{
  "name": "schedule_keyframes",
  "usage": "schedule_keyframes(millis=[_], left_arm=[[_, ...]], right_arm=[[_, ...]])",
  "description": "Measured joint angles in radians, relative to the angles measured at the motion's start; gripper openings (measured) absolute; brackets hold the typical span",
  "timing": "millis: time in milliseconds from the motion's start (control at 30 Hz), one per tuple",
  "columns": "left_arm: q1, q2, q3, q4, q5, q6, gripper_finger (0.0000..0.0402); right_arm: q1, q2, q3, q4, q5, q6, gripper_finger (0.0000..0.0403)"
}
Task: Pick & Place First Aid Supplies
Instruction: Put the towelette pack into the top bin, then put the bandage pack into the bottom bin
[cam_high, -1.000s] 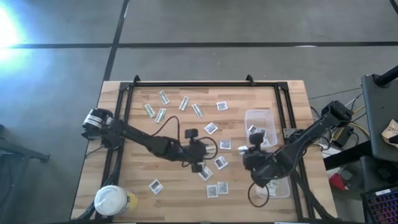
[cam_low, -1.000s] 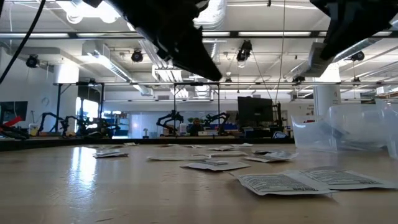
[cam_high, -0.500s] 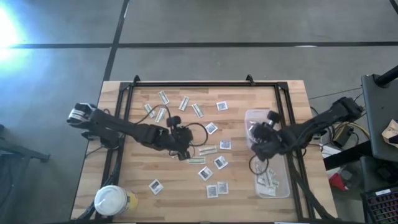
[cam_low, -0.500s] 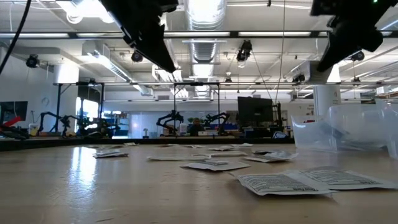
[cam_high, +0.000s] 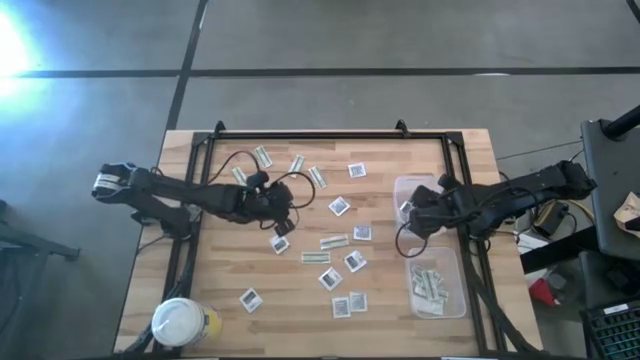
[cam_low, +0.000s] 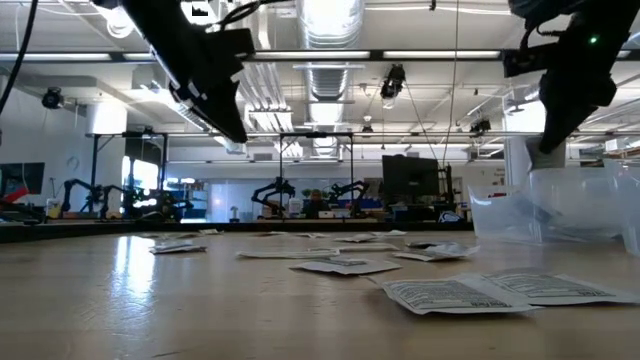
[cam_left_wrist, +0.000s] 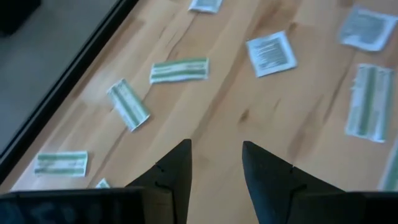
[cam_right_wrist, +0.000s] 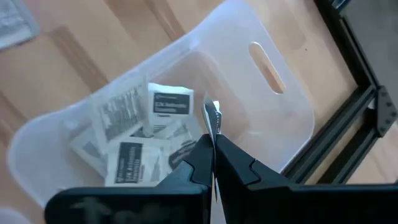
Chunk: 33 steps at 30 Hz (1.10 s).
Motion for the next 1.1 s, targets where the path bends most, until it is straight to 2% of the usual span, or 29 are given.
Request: schedule_keyframes(millis=[200,567,900,1100], left_arm=[[0.042,-0.017,-0.05,0.008,-0.003,-0.014,0.0135],[0.133,-0.031,-0.135,-0.009,-0.03,-0.093,0.0135],[0.212,-0.031,-0.239,-0.008,-0.022,-0.365,0.0135],[0.213,-0.03,-0.311,0.01,-0.019,-0.406,0.0133]], right_arm=[[-0.037,0.026,-0.009,0.025,-0.034,-0.012,0.0019],[-0.055,0.026,-0.008,0.037,-0.018,-0.044,0.0099],[-0.055,0.021,-0.005,0.039,-0.021,-0.05,0.0124],[-0.055,0.021,-0.005,0.041,-0.024,-0.05,0.0128]])
